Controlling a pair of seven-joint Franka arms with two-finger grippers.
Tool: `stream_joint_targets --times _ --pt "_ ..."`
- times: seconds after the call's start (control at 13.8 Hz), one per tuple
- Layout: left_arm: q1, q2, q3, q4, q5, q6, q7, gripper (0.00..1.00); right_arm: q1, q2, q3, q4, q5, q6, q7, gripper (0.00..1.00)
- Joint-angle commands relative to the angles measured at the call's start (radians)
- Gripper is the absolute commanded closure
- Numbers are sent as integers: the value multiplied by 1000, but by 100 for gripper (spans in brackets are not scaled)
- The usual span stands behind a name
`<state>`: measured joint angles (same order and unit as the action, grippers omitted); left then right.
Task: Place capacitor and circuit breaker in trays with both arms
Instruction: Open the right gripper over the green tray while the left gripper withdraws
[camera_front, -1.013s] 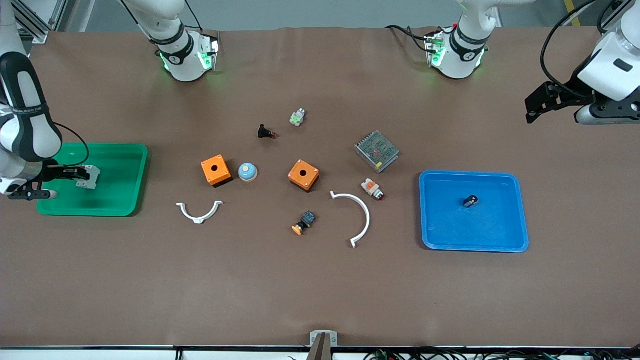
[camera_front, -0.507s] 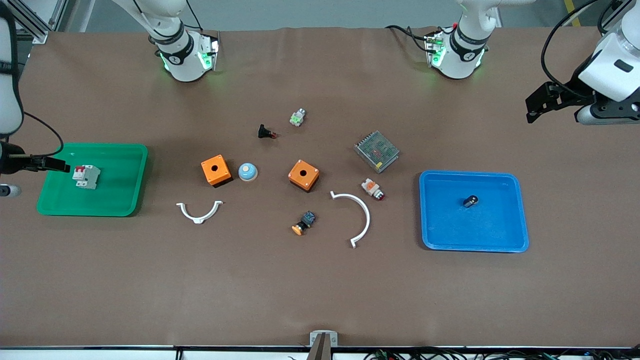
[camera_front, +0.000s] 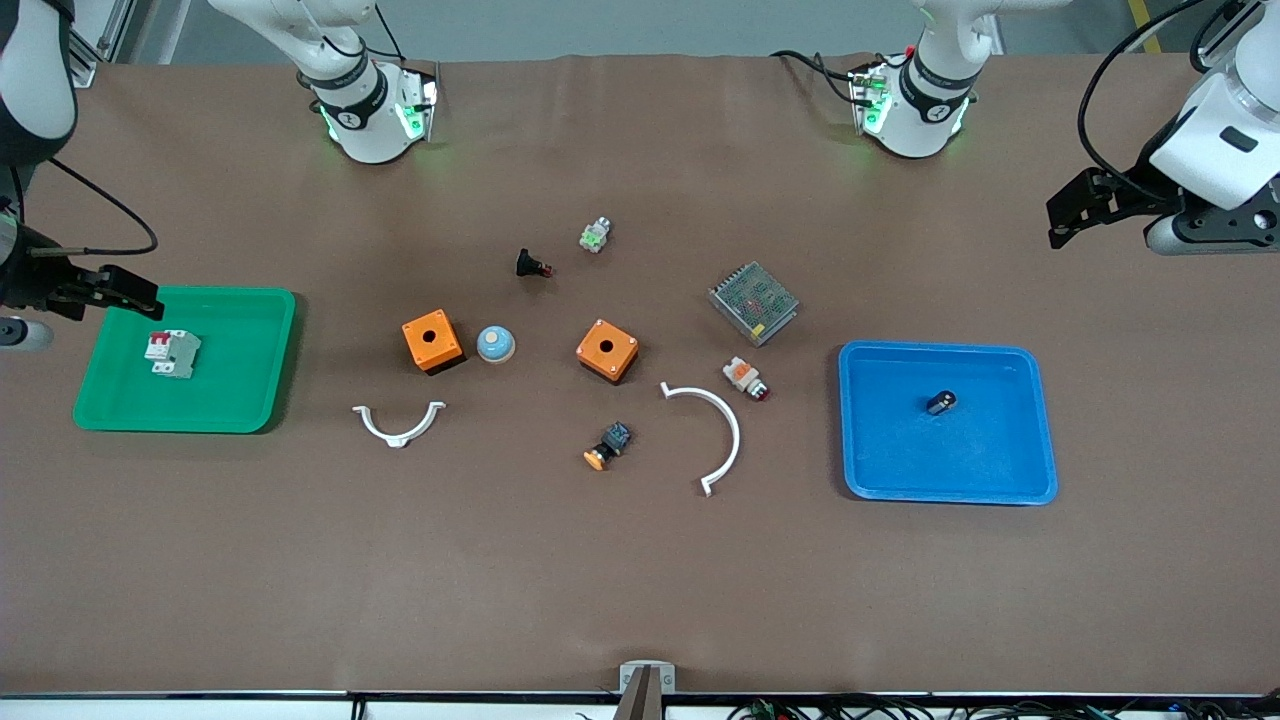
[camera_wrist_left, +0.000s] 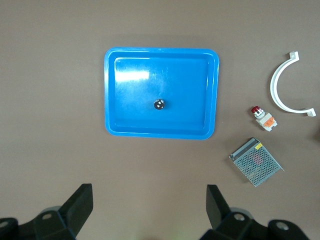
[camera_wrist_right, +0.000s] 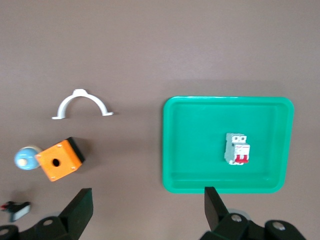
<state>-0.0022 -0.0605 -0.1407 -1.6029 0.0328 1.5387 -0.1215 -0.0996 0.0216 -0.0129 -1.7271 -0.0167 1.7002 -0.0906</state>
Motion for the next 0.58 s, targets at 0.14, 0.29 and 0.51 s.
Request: stream_joint_targets --times 0.14,0.29,0.51 --pt "-1 -5 0 -3 -19 -3 8 0 67 -14 -9 26 46 -48 133 1" --pt "-1 -5 0 -3 -19 -5 9 0 90 -15 -9 29 52 -47 160 1" --pt "-2 -5 0 -3 -19 -5 13 0 90 -8 -12 104 47 -46 146 0"
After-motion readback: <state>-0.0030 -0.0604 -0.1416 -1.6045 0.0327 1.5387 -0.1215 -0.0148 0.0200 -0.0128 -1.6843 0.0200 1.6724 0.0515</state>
